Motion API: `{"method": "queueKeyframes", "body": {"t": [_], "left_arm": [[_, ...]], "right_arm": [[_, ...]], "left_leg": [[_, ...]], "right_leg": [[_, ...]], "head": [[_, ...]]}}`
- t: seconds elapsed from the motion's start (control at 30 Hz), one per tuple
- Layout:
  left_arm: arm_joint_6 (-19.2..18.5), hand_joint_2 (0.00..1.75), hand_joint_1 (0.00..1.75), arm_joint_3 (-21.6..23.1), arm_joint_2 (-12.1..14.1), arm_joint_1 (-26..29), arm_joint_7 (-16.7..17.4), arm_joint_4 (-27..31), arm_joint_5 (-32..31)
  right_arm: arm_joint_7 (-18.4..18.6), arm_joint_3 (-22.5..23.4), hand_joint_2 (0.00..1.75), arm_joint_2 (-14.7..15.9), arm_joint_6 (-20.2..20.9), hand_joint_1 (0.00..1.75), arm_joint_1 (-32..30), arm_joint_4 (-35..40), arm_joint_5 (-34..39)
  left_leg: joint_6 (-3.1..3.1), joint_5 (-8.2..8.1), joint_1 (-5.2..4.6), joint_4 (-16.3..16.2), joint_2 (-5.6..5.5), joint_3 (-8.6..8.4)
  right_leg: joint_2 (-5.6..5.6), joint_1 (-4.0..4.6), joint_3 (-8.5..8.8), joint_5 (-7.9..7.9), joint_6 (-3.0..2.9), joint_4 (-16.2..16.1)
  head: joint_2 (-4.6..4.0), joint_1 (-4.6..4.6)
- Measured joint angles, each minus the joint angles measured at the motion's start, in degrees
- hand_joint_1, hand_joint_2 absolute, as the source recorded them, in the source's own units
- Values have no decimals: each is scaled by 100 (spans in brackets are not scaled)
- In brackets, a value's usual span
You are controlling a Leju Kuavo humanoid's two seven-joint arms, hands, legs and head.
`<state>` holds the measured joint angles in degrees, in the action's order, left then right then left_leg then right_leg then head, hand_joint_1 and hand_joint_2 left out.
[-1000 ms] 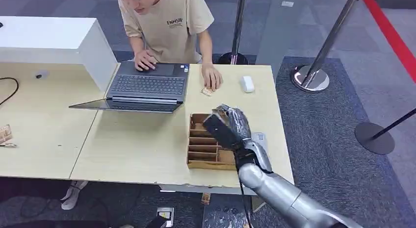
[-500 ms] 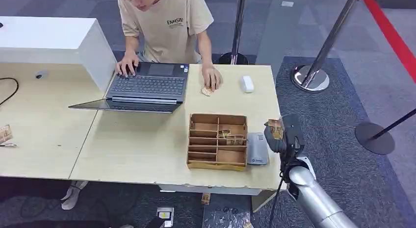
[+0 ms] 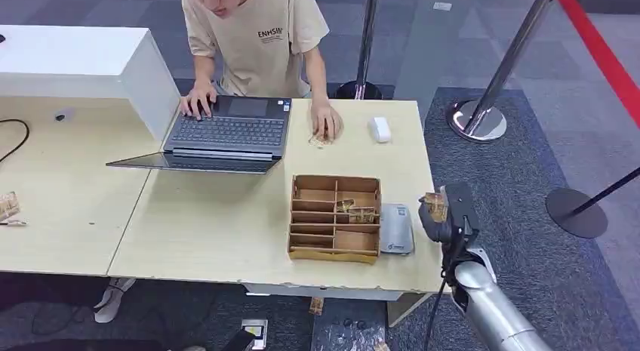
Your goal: Pass the card to the sensor for recognition and then transmit it.
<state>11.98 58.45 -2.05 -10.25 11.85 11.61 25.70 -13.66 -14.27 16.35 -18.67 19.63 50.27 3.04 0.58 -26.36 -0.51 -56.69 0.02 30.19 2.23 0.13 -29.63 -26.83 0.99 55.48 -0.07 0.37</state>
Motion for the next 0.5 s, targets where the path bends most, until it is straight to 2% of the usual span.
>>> {"method": "queueKeyframes", "body": {"t": [0.23,0.5], "left_arm": [[-48,0,0,0,0,-15,22,0,-39],[-142,0,0,0,-7,-72,72,0,-114]], "right_arm": [[50,-33,175,-125,83,175,1,-109,42],[59,-197,175,-536,61,175,72,-286,-182]], "left_leg": [[0,0,1,0,0,1],[-2,1,3,1,1,-1]], "right_leg": [[0,1,0,0,0,2],[-1,3,-1,0,-1,8]], "head": [[0,-2],[0,0]]}}
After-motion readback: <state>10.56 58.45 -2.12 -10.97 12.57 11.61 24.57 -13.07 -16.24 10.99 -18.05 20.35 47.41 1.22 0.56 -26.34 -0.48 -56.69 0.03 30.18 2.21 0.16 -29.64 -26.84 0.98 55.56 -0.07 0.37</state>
